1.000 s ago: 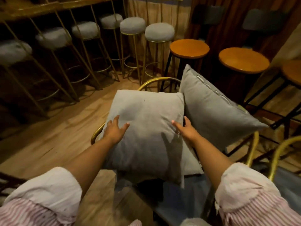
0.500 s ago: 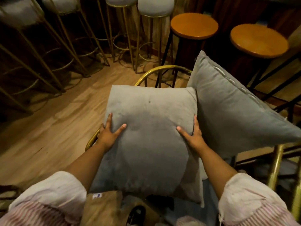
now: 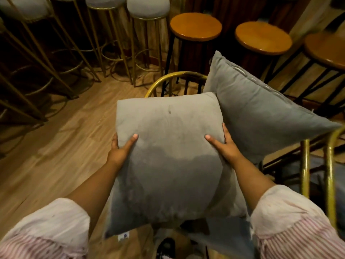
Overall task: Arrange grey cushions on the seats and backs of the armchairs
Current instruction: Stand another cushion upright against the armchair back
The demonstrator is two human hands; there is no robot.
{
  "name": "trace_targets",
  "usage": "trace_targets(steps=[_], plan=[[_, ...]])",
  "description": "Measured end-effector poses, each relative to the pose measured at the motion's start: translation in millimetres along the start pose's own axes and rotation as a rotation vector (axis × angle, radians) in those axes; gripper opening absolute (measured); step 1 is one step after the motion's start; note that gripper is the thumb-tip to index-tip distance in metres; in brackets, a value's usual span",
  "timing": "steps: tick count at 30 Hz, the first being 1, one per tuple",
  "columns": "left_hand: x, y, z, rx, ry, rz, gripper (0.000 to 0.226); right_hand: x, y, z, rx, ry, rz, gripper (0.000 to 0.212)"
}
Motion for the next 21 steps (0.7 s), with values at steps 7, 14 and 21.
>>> trace_targets(steps=[7, 14, 21], plan=[[35, 49, 14, 0.022, 0.088, -0.179, 0.064, 62, -36, 21, -0.104, 0.132, 0.140, 0.093], [87, 129, 2, 0.010, -0.057, -0.370, 0.083, 141, -73, 80, -0.123, 0.307, 0.291, 0.091], [164, 176, -96, 0.001, -0.241, -0.510, 0.081, 226, -51, 193, -0.212, 0.535, 0.338, 0.087]])
Point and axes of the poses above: each hand's wrist, its own x-axis away from the middle knuckle, its own z-axis out of the back of the hand, y = z × x, the point moved 8 cm from there along -x, towards the middle knuckle, and after that the axes turned 1 degree about x, right-handed, at the moved point
